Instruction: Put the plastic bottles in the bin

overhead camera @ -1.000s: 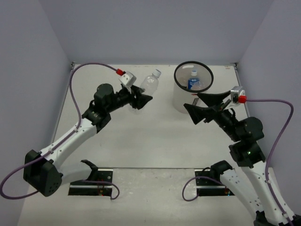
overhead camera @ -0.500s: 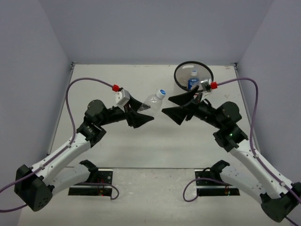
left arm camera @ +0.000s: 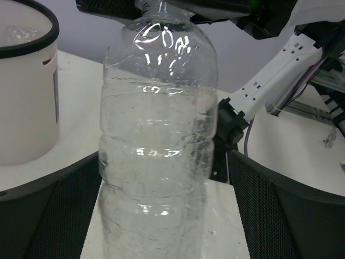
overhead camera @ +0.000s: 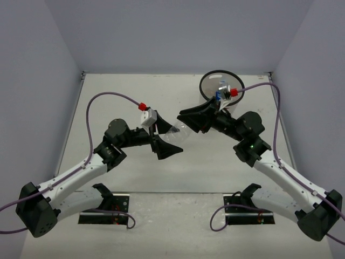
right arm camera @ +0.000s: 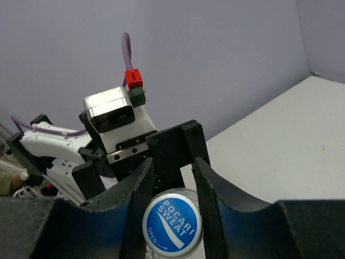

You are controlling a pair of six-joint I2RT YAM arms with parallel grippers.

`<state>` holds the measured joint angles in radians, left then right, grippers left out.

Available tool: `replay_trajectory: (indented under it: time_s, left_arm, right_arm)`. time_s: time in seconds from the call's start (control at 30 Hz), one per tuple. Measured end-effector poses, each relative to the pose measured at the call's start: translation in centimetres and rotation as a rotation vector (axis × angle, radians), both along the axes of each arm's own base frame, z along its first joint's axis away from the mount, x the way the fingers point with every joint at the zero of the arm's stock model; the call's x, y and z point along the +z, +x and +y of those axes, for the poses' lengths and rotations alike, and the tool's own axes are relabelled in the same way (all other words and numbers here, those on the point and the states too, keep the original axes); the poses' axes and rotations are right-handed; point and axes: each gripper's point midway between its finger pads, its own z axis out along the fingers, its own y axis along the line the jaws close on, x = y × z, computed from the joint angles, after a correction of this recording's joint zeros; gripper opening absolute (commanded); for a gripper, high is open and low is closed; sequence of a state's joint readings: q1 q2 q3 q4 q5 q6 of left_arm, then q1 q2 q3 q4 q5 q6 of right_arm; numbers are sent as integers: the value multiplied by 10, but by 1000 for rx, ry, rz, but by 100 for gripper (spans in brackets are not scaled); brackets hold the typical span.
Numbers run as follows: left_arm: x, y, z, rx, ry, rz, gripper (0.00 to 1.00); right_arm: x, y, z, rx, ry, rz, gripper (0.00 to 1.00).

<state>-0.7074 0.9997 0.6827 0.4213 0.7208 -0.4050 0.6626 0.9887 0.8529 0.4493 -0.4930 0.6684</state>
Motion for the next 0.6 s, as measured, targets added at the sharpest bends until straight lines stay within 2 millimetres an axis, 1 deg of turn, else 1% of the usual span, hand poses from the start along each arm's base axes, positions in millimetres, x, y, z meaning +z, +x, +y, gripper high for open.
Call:
replay_trajectory:
  time_s: [0.03,0.1,0.17,0.23,0.3,0.37,0.43,0.6]
  left_arm:
    - [1,0,0,4,-1,-3,100]
    - [2,2,1,19,-5,-8,100]
    - [3,6,3,51,-1,-12,100]
    - [1,12,7,98,14,-10,100]
    - [-2,20,11,156,39,-7,100]
    - [-6,31,19,237,78,-2,100]
    - [-9,39,28,313,109,-3,100]
    - [-11,55,54,491,148,-4,100]
  right_arm:
    - [1,1,-1,-8,-2,-7,0]
    - [0,1,-2,-21,-11,-10,0]
    - [-3,6,-7,-72,-26,-3,0]
    - [-1,16,-16,-158,-42,7,0]
    - [6,27,-29,-257,-61,6,0]
    - [21,43,-47,-398,-78,-17,0]
    - [44,57,-70,-542,-82,-66,0]
    - [114,83,-132,-857,-65,-183,0]
